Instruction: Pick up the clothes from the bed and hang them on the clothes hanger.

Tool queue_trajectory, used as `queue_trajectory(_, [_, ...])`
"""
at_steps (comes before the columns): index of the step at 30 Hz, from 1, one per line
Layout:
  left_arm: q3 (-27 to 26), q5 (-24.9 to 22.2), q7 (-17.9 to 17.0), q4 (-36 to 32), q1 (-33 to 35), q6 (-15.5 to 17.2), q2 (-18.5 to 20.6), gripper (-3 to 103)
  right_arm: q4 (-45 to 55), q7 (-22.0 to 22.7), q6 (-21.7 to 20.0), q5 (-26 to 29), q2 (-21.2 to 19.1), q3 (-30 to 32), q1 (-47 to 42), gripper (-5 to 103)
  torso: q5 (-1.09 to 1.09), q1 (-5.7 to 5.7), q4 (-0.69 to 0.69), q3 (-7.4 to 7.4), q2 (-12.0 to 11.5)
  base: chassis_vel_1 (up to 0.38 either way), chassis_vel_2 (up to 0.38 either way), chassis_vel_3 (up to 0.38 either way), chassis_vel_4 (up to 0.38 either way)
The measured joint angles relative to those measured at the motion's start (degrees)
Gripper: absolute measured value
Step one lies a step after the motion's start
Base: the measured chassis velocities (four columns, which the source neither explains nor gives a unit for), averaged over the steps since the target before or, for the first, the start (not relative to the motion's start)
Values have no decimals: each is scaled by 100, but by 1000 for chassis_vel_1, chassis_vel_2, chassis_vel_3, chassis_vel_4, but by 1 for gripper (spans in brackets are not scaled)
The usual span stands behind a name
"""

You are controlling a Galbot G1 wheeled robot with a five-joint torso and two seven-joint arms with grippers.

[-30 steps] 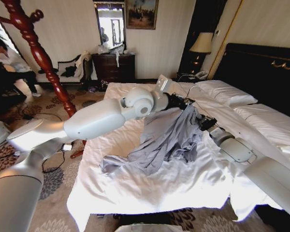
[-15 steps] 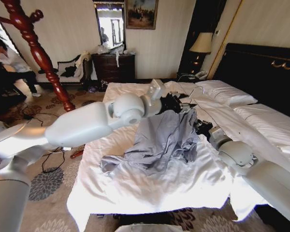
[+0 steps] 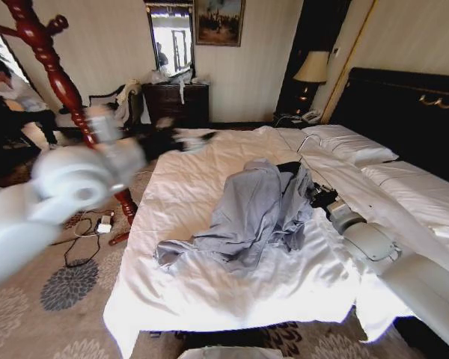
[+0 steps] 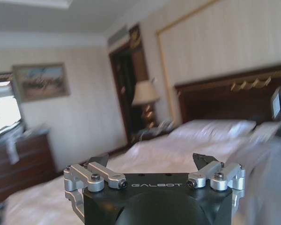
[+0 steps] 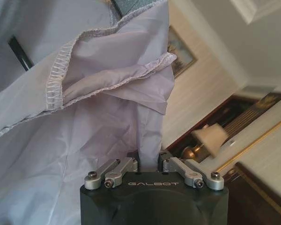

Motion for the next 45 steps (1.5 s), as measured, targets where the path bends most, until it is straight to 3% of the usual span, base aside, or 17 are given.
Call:
queue_trajectory(3, [-531,396,29,-121,1102,-101,-65,100,-32,65,35,-103,42,81,45,18,2,1,-5,1,-1,0,0,0,0])
queue_trajectory(13, [-76,1197,216,-651,1594,-180,-603,100,235,123,192,320,-64,302,-129,18,1,1,-3,1,-1,0,0,0,0])
queue_trajectory(20, [-72,828,334,-794,1296,-220,-535,100,269,137,300,256,22,242,-176,18,4,1,-3,1,-1,0,0,0,0])
queue_trajectory(27, [46,-80,537,-882,882,82,-294,100,177,135,404,36,14,72,45,18,2,1,-2,1,-1,0,0,0,0])
queue_trajectory(30, [358,-375,588,-861,541,227,-288,100,128,103,479,-76,47,-55,193,18,4,1,2,1,-1,0,0,0,0])
queue_trajectory(32, [942,-575,590,-723,78,326,-465,100,110,82,550,-163,51,-73,214,18,3,1,5,1,-1,0,0,0,0])
queue_trajectory(34, [1911,-799,570,-422,-747,454,-855,100,103,65,635,-247,51,-62,206,18,-2,1,2,1,-1,0,0,0,0])
queue_trajectory(35, [2563,-973,528,-105,-1543,561,-1206,100,110,63,668,-286,50,-39,200,18,-5,1,-4,2,-1,0,0,0,0])
queue_trajectory(36, [2563,-973,528,-105,-1543,561,-1206,100,110,63,668,-286,50,-39,200,18,-5,1,-4,2,-1,0,0,0,0])
queue_trajectory(38, [3500,-1228,494,488,-2856,739,-1834,100,138,67,696,-326,45,12,190,18,7,4,-9,2,-2,0,0,0,0])
queue_trajectory(40, [3925,-1333,512,783,-3530,783,-2191,100,139,69,710,-360,29,71,160,18,8,4,-7,2,-2,0,0,0,0])
queue_trajectory(45, [4323,-1508,526,1071,-4126,885,-2643,100,135,77,725,-390,22,109,126,18,2,2,0,2,-2,0,0,0,0])
